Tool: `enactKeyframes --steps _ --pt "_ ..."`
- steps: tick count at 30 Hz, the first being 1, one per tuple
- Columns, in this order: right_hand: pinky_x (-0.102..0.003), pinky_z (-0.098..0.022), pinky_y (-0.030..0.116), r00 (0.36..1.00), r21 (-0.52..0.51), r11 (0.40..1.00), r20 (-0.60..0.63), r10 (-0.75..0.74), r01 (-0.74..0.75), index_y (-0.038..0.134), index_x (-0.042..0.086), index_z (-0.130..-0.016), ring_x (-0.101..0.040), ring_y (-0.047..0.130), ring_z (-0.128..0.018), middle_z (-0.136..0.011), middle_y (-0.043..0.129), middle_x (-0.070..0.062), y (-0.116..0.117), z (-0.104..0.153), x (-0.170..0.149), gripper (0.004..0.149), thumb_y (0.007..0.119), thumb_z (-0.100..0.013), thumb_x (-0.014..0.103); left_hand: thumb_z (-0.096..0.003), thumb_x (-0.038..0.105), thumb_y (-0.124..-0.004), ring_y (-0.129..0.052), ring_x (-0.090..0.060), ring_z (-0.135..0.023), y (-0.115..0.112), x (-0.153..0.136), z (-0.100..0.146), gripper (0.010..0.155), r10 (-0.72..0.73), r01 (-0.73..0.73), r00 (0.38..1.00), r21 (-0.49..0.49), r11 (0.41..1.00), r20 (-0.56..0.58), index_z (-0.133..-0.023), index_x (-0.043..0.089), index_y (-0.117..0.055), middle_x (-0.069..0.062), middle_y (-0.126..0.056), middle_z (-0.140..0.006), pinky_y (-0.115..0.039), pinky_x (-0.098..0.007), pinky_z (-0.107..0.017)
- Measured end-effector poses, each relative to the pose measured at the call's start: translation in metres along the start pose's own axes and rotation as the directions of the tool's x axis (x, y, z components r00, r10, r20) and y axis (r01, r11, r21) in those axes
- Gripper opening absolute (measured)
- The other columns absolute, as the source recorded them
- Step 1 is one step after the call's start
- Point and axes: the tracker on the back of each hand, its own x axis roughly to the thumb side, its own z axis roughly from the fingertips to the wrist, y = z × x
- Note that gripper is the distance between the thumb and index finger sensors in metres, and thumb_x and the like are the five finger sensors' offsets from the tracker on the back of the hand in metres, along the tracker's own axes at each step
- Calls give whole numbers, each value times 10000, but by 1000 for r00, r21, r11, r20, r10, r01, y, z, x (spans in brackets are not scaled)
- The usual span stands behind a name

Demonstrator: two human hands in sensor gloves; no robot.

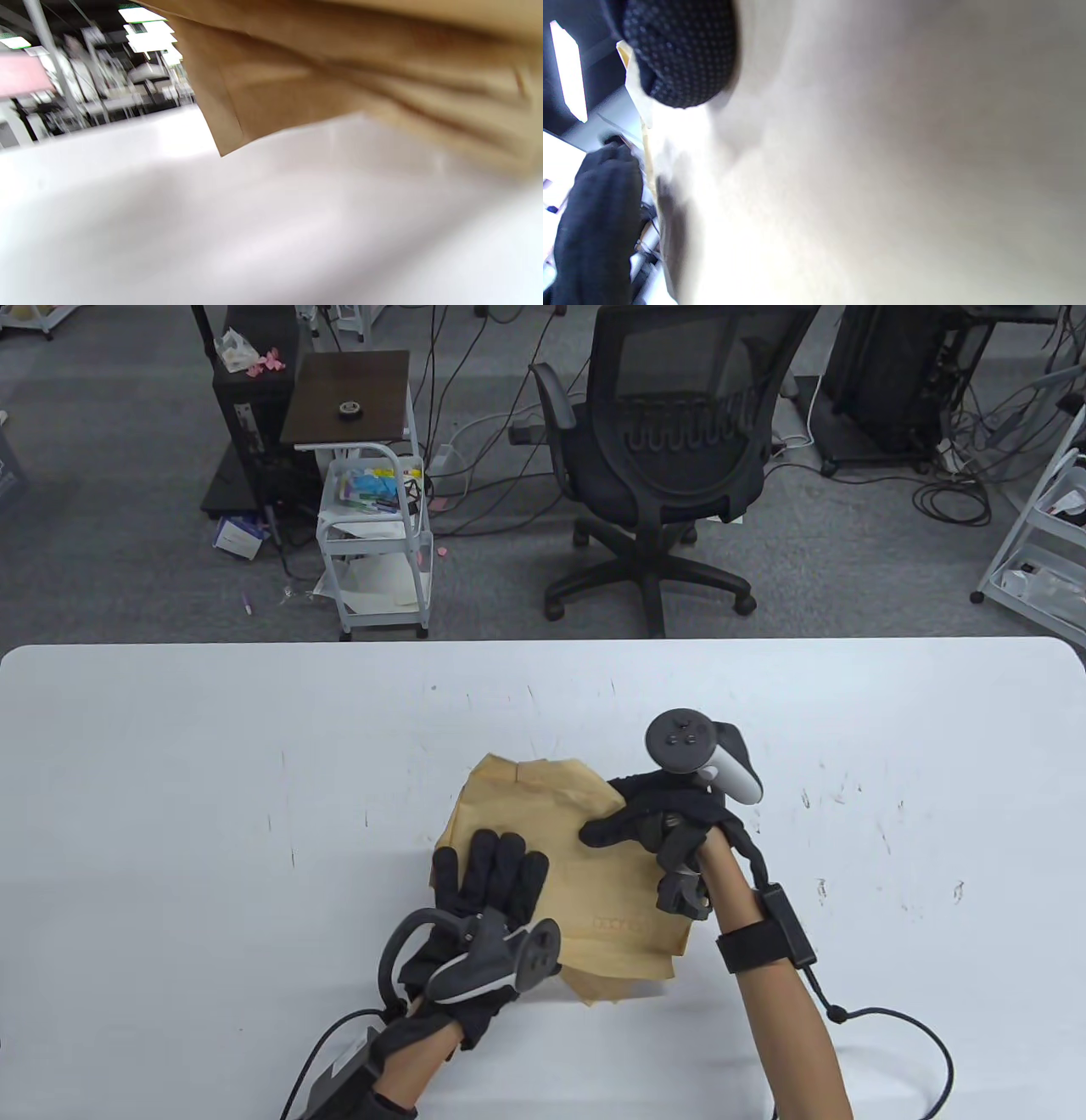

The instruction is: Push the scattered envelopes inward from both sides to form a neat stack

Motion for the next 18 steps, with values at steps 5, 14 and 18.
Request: enactKeyframes --steps 5,14,18 --pt "-746 -626 549 956 -374 913 290 -51 163 783 241 -763 -325 898 -714 -669 937 39 -30 43 12 395 864 -403 381 -411 673 -656 134 -473 -1018 30 -72 19 1127 444 -450 891 340 826 100 -968 185 193 -169 254 -1026 -99 -767 -724" --pt "-749 -611 559 843 -417 805 508 -179 423 770 307 -757 -338 877 -769 -725 926 69 19 50 -11 392 853 -392 422 -412 671 -745 -57 -524 -1090 -63 -89 -18 1172 929 -956 -256 -213 -201 268 -1000 195 150 -193 67 -1139 -193 -778 -740" --pt "-774 -606 522 849 -334 838 465 -252 431 748 279 -812 -428 828 -803 -858 874 -47 40 33 -25 440 858 -405 405 -435 646 -742 -323 -494 -1129 -71 -80 -21 1096 970 -990 -58 -140 -25 235 -1067 183 25 -149 -218 -1193 -317 -778 -745"
